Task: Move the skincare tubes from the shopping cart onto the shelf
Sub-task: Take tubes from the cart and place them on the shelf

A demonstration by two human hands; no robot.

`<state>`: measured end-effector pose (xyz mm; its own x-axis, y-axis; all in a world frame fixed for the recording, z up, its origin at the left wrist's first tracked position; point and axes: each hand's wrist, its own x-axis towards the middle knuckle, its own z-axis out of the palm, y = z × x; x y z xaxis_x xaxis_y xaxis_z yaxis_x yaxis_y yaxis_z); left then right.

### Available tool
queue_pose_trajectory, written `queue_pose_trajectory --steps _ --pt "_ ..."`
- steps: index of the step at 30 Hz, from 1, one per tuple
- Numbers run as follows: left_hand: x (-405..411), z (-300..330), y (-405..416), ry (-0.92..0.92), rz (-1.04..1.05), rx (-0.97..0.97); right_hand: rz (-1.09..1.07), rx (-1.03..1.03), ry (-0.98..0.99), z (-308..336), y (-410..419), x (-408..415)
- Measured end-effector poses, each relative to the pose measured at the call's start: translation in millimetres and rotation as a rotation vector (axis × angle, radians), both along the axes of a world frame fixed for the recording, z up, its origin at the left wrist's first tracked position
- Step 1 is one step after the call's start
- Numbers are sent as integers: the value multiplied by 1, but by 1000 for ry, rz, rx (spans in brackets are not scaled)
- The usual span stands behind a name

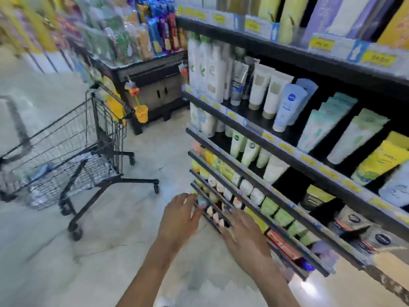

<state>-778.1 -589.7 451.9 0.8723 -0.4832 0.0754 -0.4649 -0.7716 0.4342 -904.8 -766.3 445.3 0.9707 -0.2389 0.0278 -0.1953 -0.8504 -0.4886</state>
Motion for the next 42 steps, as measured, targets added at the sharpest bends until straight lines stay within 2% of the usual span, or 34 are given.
queue_pose_trajectory --steps 3,7,12,23,28,37,42 --pt "5 -14 62 -9 145 1 110 31 113 -8 40 30" --pt "16 -23 137 -13 288 -22 260 22 122 -1 101 84" --pt "35 -26 224 19 449 -5 404 -42 30 1 178 159" --pt "76 -49 355 99 711 -27 597 26 31 -6 311 308" --pt "143 -55 384 136 777 -30 624 38 67 -20 341 373" --pt "325 -40 430 129 767 34 624 70 195 -41 358 494" --pt "401 -49 460 202 803 3 640 51 272 -53 380 565"
